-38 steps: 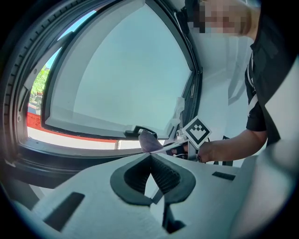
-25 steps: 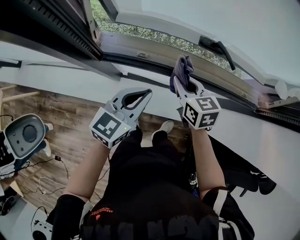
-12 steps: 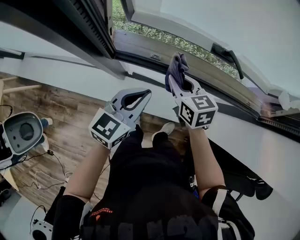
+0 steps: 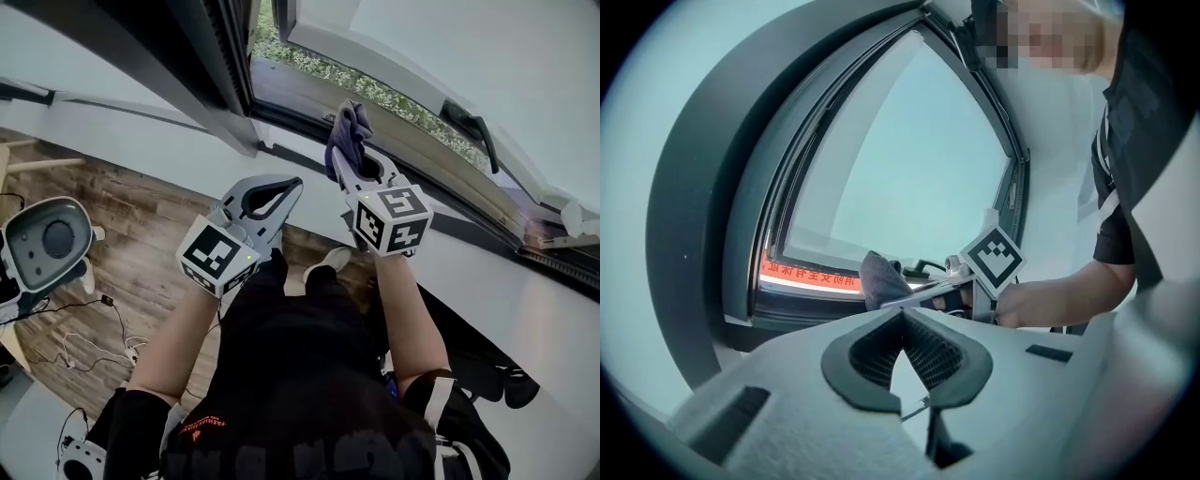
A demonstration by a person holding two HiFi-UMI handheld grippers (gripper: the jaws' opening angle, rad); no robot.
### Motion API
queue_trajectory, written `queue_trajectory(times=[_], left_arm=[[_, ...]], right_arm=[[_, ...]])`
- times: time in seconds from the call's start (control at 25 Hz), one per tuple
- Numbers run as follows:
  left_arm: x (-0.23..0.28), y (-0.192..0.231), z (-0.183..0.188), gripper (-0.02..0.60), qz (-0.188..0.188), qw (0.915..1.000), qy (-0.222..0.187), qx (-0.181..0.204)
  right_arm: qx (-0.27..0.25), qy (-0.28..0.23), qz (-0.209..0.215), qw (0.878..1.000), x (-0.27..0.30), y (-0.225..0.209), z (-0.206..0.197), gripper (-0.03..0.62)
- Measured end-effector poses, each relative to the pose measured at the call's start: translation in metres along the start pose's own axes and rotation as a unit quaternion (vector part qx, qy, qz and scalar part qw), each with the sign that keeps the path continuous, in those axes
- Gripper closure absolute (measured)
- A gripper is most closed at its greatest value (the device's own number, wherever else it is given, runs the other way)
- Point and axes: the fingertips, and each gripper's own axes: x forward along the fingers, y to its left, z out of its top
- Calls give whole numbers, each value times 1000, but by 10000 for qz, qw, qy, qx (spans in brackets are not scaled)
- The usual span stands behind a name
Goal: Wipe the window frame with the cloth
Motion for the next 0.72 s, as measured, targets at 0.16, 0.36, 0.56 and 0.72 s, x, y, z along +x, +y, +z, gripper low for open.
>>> queue_trajectory(times=[0.16,0.36,0.56,0.72], left_arm=[[-9,8,-1,563,106,9999,-25,-35],[-19,18,-2,563,223,9997,-52,-78],[-26,26,-2,563,287,9995,-90,-104],[-34,32,-1,563,361,9992,-115,-121]], right_arm=[[-69,21,107,9999,11,11,4,546],[-145,48,210,9997,23,22,9,545],[-198,81,273,9994,32,31,12,545],[-249,89,327,9991,39,39,16,545]])
